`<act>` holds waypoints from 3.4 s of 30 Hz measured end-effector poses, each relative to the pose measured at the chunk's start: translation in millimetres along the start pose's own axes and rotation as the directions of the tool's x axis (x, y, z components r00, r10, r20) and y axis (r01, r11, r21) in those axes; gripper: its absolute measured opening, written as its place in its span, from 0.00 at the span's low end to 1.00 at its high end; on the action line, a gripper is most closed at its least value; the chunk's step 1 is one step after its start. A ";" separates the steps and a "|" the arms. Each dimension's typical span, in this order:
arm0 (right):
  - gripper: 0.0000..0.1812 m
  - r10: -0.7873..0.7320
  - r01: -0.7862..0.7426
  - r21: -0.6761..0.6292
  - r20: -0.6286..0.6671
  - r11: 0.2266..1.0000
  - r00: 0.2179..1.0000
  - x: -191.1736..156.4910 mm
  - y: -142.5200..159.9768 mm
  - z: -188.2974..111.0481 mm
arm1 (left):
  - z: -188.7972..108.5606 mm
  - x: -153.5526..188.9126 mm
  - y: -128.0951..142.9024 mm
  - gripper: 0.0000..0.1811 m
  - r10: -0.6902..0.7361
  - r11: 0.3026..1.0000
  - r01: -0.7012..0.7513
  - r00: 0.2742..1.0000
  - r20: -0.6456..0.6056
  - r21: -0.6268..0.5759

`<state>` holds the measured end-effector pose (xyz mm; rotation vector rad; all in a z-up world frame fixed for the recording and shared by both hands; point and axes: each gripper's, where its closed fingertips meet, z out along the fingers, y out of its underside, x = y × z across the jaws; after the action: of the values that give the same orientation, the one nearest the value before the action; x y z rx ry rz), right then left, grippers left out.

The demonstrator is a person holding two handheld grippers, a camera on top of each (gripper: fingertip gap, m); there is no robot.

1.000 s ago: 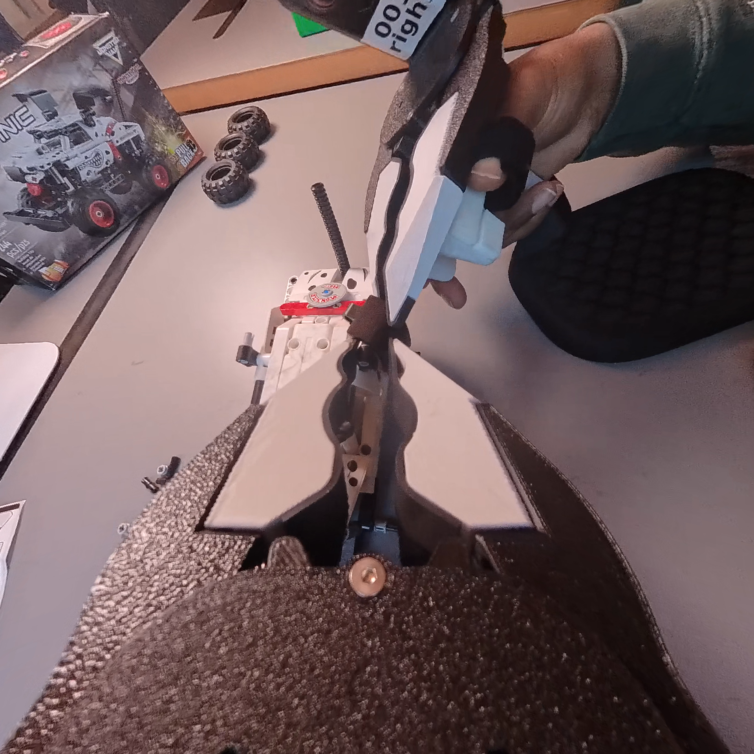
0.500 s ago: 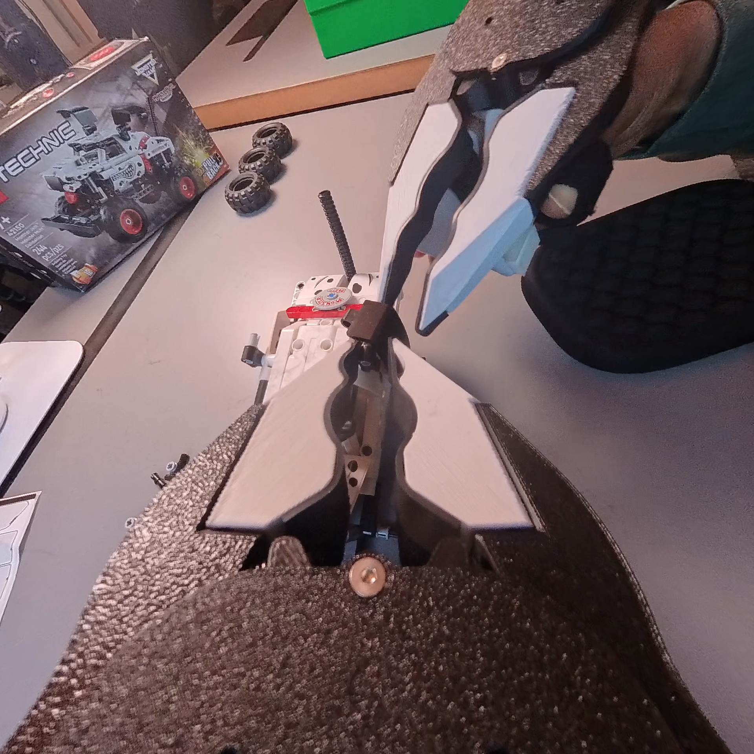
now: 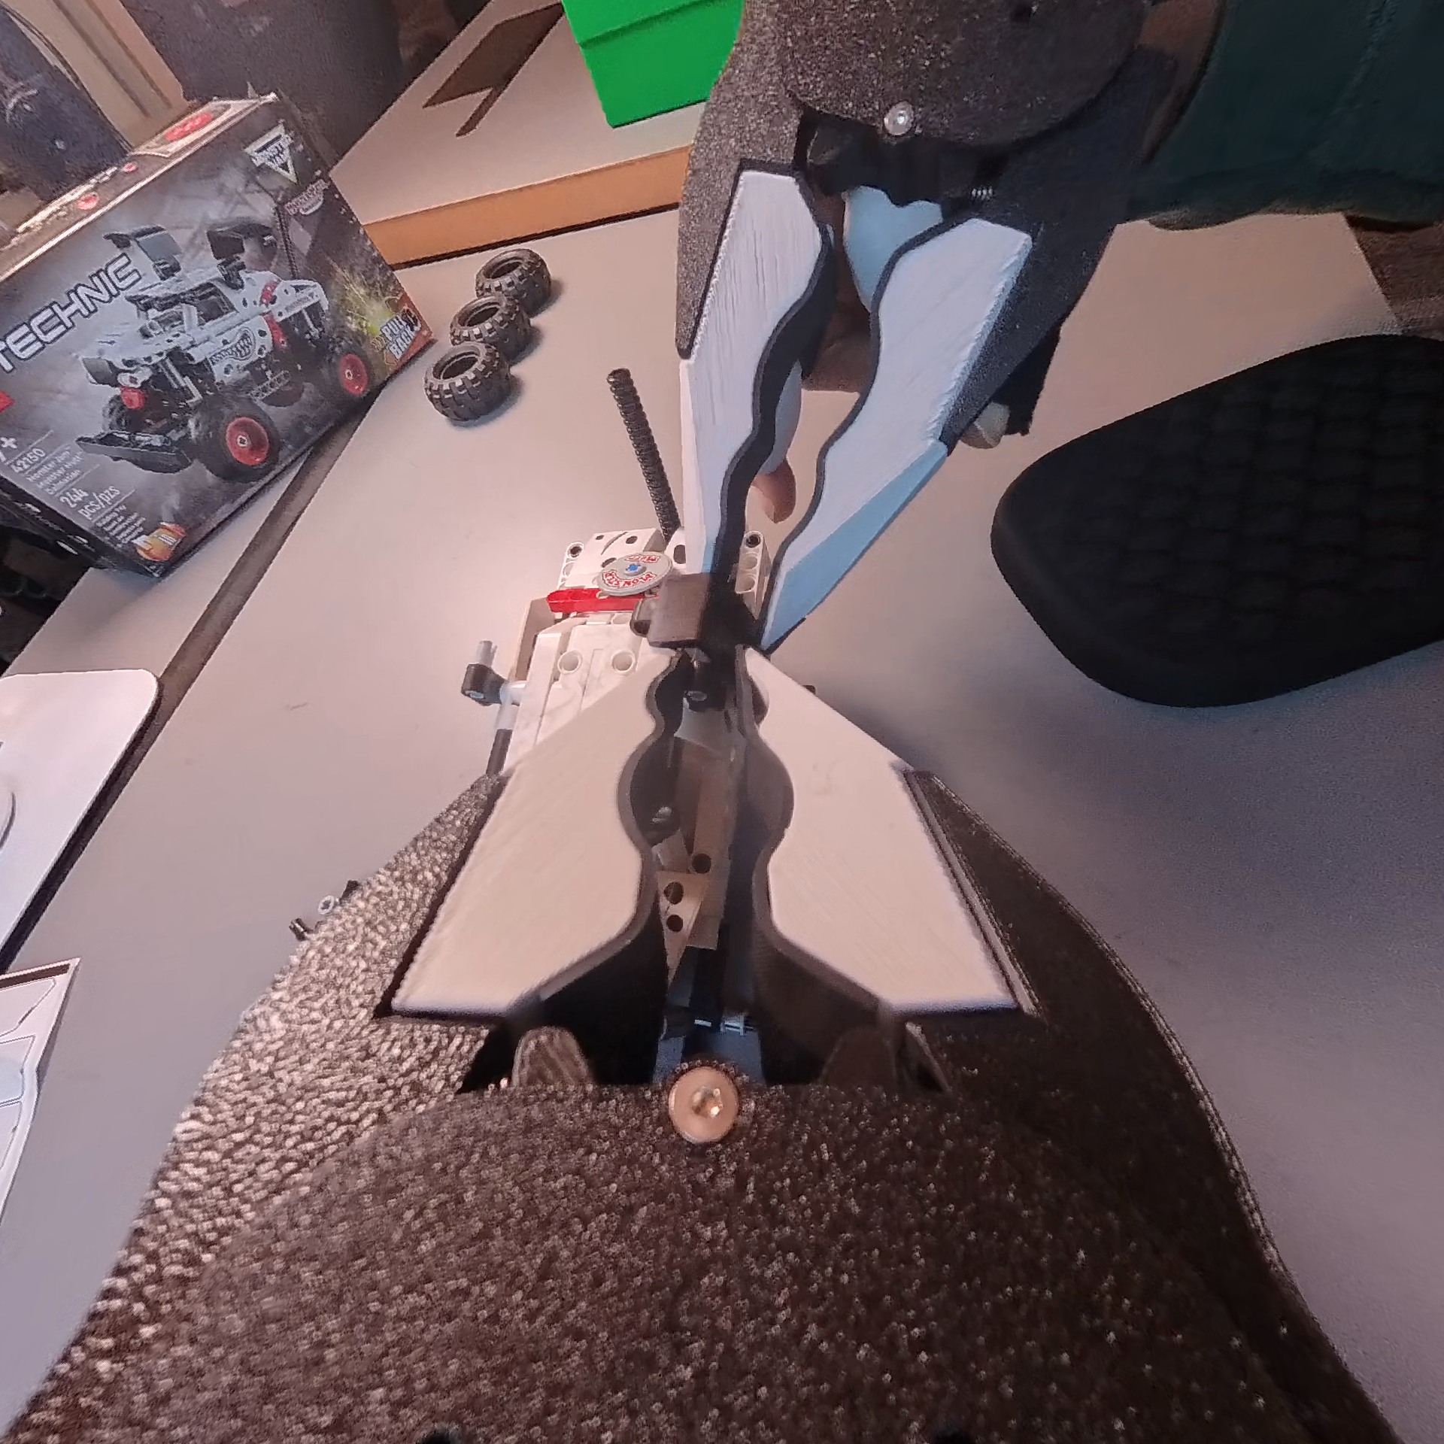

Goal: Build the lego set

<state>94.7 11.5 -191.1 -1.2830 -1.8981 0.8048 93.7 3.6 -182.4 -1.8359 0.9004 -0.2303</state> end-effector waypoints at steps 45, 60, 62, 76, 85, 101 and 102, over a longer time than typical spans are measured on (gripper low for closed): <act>0.11 -0.342 0.332 -0.140 -0.054 0.933 0.938 -7.0 -3.6 1.2 | -7.1 -3.7 7.5 0.02 -0.051 0.999 0.051 0.996 -0.080 -0.002; 0.11 -0.389 0.366 -0.357 0.007 0.860 0.921 -3.9 0.3 0.5 | -5.7 -5.2 6.5 0.02 -0.098 0.995 0.100 0.992 -0.075 0.018; 0.11 -0.405 0.376 -0.373 0.002 0.848 0.914 -4.0 0.3 0.3 | -6.0 -4.4 6.3 0.02 -0.108 0.994 0.110 0.991 -0.079 0.019; 0.10 -0.483 0.424 -0.440 -0.026 0.792 0.875 3.6 0.1 3.7 | -7.8 -10.5 10.0 0.00 -0.033 0.999 0.034 0.994 -0.101 0.005; 0.10 -0.478 0.461 -0.305 0.020 0.833 0.878 6.6 -0.8 5.5 | -6.0 -12.0 9.3 0.00 -0.052 0.998 0.055 0.994 -0.101 0.023; 0.13 -0.492 0.479 -0.141 -0.077 0.867 0.867 4.9 -3.0 12.5 | -3.1 -10.1 6.9 0.00 -0.066 0.997 0.068 0.993 -0.095 0.021; 0.13 -0.484 0.470 -0.142 -0.084 0.871 0.871 5.2 -3.1 13.1 | -3.2 -10.5 6.9 0.00 -0.068 0.997 0.071 0.994 -0.087 0.021</act>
<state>81.0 13.9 -194.9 -0.8385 -2.0662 0.3547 81.4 7.0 -184.5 -1.8479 0.8903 -0.3654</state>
